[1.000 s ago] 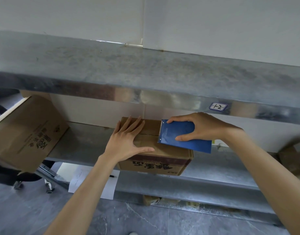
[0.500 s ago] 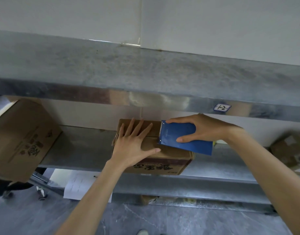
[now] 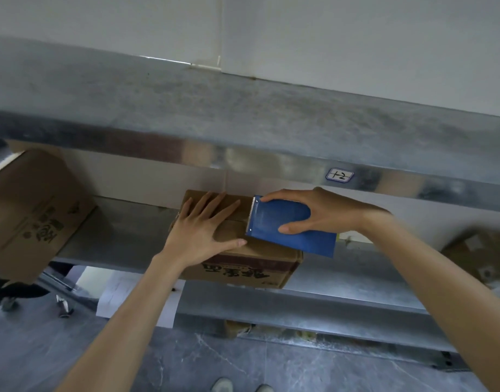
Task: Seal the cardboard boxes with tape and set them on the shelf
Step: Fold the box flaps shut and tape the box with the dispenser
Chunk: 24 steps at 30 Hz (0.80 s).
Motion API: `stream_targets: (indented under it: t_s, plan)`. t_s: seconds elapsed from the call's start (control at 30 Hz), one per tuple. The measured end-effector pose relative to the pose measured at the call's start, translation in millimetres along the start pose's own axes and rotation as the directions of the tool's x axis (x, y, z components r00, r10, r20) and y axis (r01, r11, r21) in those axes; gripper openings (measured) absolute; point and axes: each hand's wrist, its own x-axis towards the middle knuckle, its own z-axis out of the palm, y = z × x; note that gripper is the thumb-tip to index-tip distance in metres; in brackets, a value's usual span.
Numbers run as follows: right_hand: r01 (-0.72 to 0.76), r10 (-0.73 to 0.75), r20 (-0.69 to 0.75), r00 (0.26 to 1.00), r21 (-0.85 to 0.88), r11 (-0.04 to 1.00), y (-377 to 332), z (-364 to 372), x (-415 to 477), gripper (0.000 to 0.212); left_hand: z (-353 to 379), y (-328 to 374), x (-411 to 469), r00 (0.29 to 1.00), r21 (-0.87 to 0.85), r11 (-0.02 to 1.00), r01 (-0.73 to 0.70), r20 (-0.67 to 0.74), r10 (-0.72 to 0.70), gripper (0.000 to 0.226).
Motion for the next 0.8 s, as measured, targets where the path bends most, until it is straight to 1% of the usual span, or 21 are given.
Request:
stream_targets:
  t_s: [0.2, 0.37, 0.5, 0.63, 0.8]
  plan:
    - [0.045, -0.046, 0.039, 0.998, 0.045, 0.998, 12, -10, -3, 0.056, -8, 5, -4, 0.999, -0.012, 0.999, 0.038, 0.037, -0.037, 0.093]
    - [0.018, -0.029, 0.083, 0.996, 0.132, 0.991, 37, -25, -24, 0.055, -13, 7, -4, 0.993, 0.002, 0.998, 0.061, 0.102, -0.061, 0.089]
    - [-0.022, 0.006, 0.072, 0.997, 0.219, 0.975, 71, -36, -45, 0.059, -14, 7, -3, 0.99, 0.016, 0.997, 0.071, 0.12, -0.072, 0.087]
    - [-0.046, 0.041, 0.037, 0.998, 0.167, 0.985, 96, -41, -66, 0.06, -13, 7, -3, 0.989, 0.03, 0.998, 0.064, 0.134, -0.067, 0.087]
    - [-0.012, 0.01, 0.009, 1.0, 0.163, 0.987, 112, -37, -71, 0.06, -13, 8, -4, 0.988, 0.021, 0.997, 0.068, 0.135, -0.07, 0.086]
